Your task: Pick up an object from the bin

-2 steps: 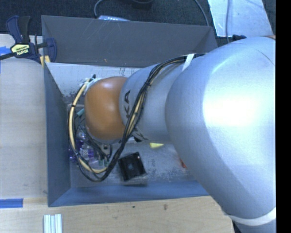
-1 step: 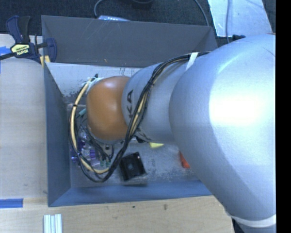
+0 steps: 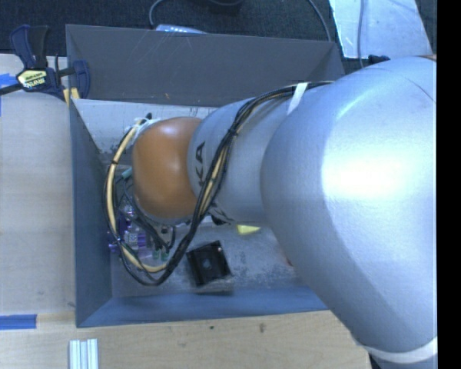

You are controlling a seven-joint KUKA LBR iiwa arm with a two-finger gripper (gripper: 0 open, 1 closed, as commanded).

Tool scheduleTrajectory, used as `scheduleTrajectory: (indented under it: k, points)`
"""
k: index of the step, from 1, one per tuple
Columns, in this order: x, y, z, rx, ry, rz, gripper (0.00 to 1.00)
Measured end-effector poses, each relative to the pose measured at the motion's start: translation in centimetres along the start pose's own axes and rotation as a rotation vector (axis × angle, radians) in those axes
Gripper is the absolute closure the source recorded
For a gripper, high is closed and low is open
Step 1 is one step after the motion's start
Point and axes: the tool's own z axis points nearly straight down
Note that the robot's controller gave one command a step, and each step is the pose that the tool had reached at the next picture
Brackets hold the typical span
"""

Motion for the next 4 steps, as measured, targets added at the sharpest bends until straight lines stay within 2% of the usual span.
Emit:
scheduleTrajectory:
  k: [2,3,4]
  points:
    - [0.09,-0.18,0.44,0.001,0.002,0.014,1.00]
    - [0.73,-0.13,0.87,0.003,0.001,0.045,1.00]
    - [0.29,-0.22,0.99,0.001,-0.001,0.068,1.00]
